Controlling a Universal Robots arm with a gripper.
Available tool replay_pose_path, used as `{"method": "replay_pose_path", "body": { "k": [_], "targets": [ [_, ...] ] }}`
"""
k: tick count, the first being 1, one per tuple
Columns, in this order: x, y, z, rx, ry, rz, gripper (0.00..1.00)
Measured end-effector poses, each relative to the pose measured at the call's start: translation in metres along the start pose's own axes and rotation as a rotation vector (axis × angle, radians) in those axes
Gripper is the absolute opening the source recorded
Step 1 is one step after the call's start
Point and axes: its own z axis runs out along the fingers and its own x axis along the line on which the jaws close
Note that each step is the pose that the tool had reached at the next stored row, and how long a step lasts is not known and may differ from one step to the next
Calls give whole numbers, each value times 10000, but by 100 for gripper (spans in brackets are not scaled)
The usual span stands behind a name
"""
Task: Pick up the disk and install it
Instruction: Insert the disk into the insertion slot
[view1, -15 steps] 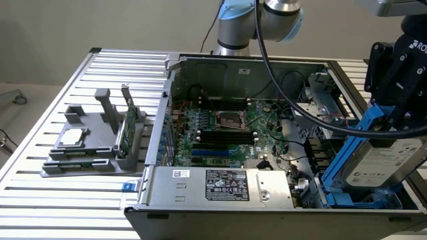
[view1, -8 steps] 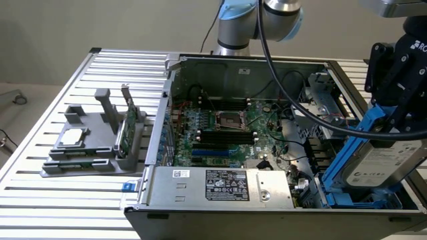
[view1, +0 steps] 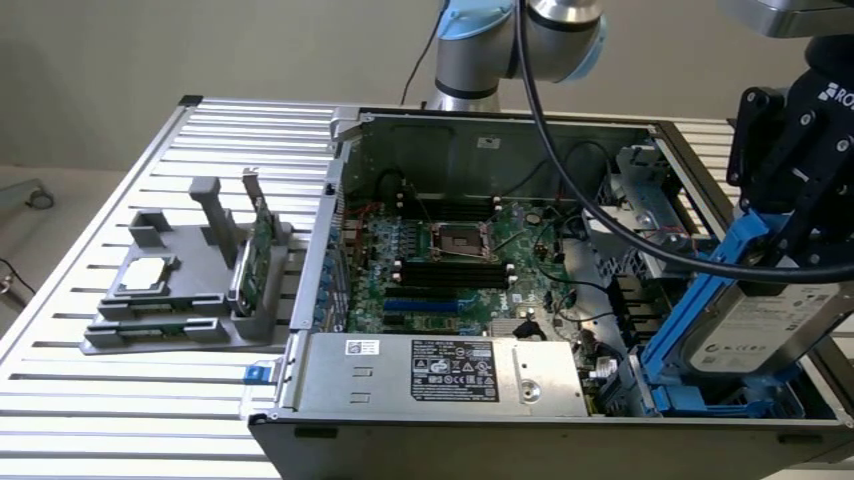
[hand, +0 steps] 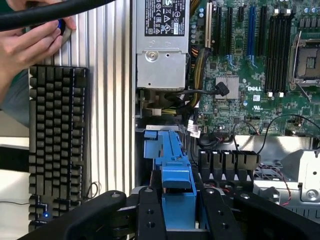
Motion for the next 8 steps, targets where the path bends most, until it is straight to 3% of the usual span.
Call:
{"method": "replay_pose_path", "body": {
  "k": [8],
  "targets": [
    [-15, -35, 29, -46, -14, -125, 33]
  ]
}}
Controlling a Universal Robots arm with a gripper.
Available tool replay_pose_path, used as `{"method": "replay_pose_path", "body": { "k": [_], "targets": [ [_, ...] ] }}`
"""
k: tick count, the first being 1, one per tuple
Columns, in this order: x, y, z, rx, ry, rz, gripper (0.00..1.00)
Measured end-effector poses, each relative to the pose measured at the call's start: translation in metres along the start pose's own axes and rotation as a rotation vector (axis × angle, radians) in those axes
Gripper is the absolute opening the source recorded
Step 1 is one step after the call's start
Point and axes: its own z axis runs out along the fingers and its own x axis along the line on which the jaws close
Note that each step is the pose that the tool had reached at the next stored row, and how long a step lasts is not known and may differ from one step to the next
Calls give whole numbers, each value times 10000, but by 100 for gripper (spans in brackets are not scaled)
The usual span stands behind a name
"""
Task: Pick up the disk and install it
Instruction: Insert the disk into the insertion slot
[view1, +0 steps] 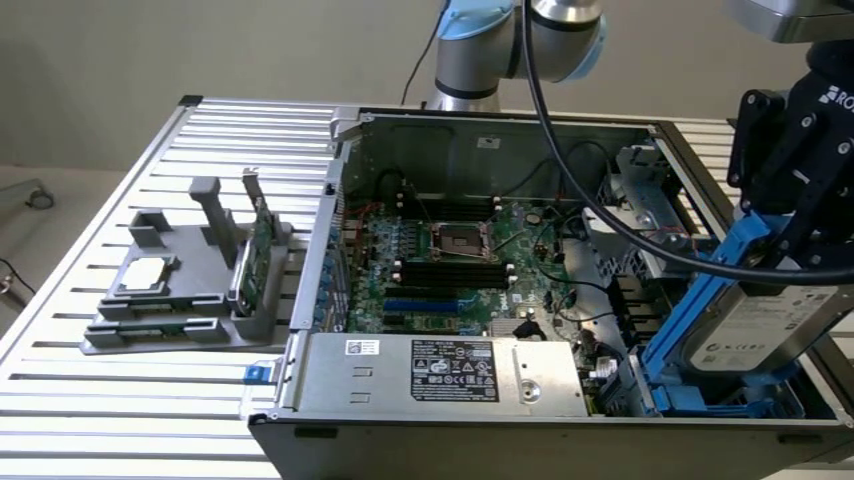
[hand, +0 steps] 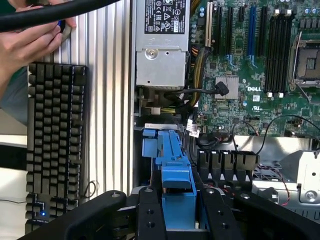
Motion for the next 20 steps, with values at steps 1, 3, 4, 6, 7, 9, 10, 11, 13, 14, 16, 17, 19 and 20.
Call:
{"method": "replay_pose_path", "body": {
  "k": [1, 3, 4, 6, 7, 9, 10, 11, 13, 14, 16, 17, 19, 20],
  "targets": [
    [0, -1, 9, -4, -2, -12, 33],
    [-2, -3, 24, -12, -11, -37, 33],
    [-2, -4, 30, -17, -16, -49, 33],
    [-3, -6, 41, -32, -28, -76, 33],
    [-4, -8, 46, -39, -35, -88, 33],
    [-5, -12, 56, -59, -52, -113, 33],
    [-5, -14, 60, -69, -60, -125, 33],
    [-6, -16, 63, -81, -67, -137, 33],
    [-6, -20, 74, -106, -96, -158, 33],
    [-7, -22, 77, -121, -108, -168, 33],
    [-7, -27, 87, -146, -140, -184, 33],
    [-8, -30, 91, -158, -157, -192, 33],
    [-9, -38, 102, -179, -195, -205, 33],
    [-9, -43, 107, -189, -211, -215, 33]
  ]
}}
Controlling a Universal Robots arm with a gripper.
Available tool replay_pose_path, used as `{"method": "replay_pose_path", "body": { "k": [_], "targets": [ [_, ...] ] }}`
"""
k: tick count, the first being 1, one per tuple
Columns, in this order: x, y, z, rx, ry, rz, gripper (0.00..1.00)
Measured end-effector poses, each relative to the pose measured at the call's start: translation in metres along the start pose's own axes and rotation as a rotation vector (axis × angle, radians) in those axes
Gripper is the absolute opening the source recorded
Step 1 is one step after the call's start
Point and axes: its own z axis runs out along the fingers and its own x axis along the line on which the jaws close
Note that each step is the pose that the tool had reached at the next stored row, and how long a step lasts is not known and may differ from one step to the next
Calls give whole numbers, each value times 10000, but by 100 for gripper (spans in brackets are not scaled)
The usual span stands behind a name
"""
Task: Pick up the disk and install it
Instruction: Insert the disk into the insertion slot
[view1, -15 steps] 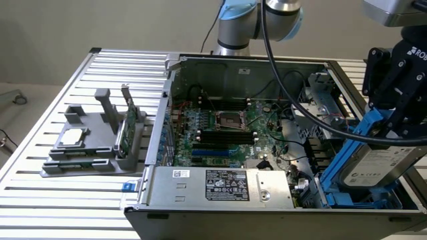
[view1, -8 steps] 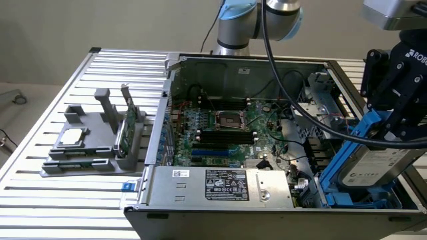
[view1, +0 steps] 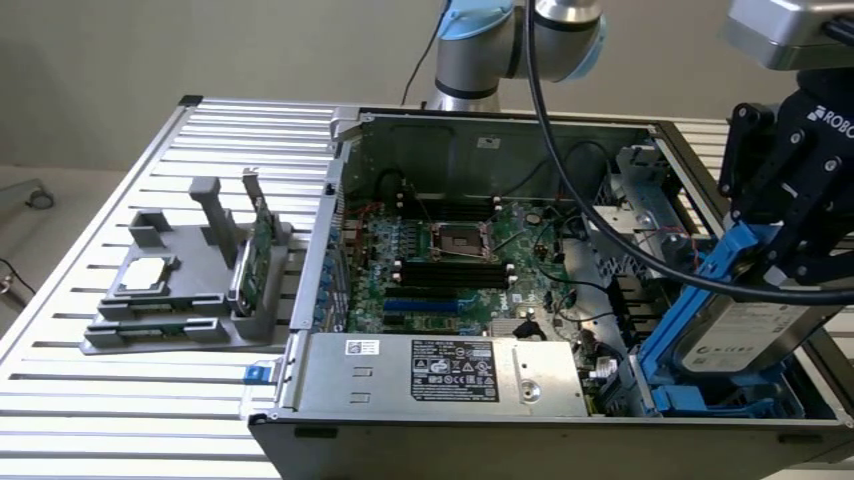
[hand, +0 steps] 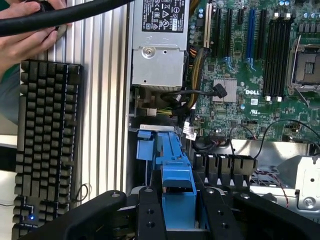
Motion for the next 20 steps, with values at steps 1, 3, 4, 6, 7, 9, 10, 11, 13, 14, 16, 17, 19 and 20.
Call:
{"method": "replay_pose_path", "body": {
  "k": [1, 3, 4, 6, 7, 9, 10, 11, 13, 14, 16, 17, 19, 20],
  "targets": [
    [0, -5, 5, -7, -18, -11, 33],
    [0, -15, 18, -22, -61, -39, 33],
    [0, -20, 21, -32, -79, -57, 33],
    [0, -31, 27, -51, -113, -95, 33],
    [-1, -38, 33, -61, -133, -117, 33],
    [1, -44, 45, -77, -170, -170, 33],
    [2, -46, 50, -85, -184, -197, 33],
    [5, -46, 51, -91, -188, -220, 33],
    [14, -47, 56, -102, -200, -265, 33],
    [19, -47, 58, -107, -206, -285, 33],
    [36, -47, 62, -121, -210, -317, 33],
    [45, -47, 63, -127, -212, -331, 33],
    [66, -46, 67, -146, -215, -361, 33],
    [76, -46, 69, -156, -215, -375, 33]
  ]
}}
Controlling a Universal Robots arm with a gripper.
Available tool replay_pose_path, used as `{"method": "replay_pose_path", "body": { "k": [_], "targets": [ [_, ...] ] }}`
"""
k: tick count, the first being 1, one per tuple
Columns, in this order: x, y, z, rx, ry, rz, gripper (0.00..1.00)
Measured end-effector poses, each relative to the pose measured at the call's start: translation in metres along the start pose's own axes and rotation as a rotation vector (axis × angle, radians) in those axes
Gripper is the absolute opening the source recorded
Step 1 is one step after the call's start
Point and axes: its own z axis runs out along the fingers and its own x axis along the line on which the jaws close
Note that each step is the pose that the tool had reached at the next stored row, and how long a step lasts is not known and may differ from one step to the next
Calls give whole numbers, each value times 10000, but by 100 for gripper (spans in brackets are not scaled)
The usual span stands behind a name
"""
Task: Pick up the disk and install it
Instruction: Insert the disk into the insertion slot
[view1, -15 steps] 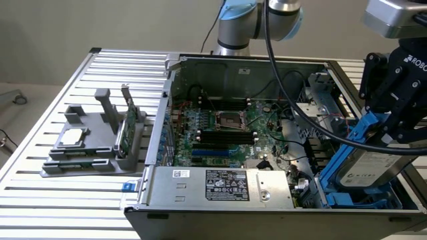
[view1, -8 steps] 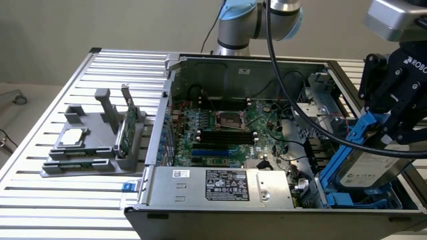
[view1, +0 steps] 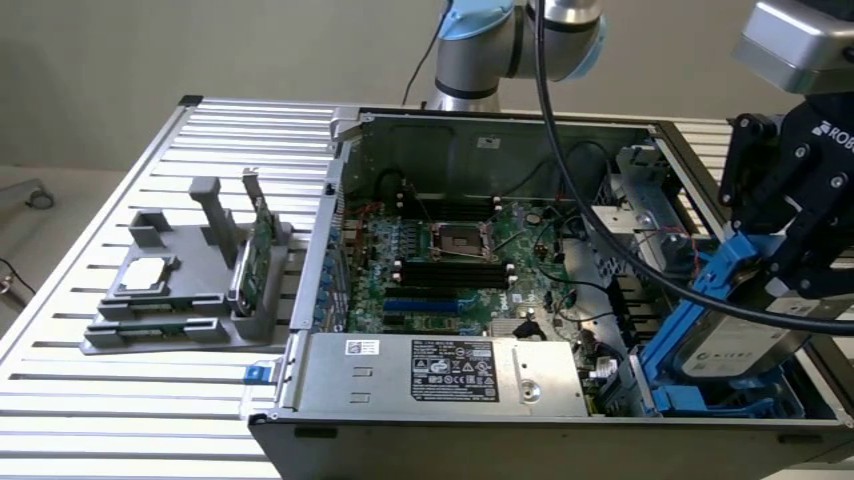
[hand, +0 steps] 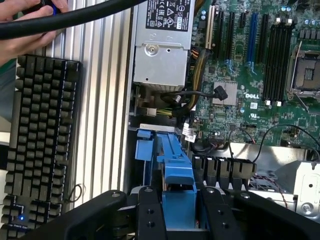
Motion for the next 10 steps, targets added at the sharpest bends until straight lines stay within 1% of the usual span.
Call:
{"method": "replay_pose_path", "body": {
  "k": [6, 10],
  "targets": [
    [98, 6, 18, -68, -18, -43, 33],
    [147, 11, 19, -123, -49, -47, 33]
  ]
}}
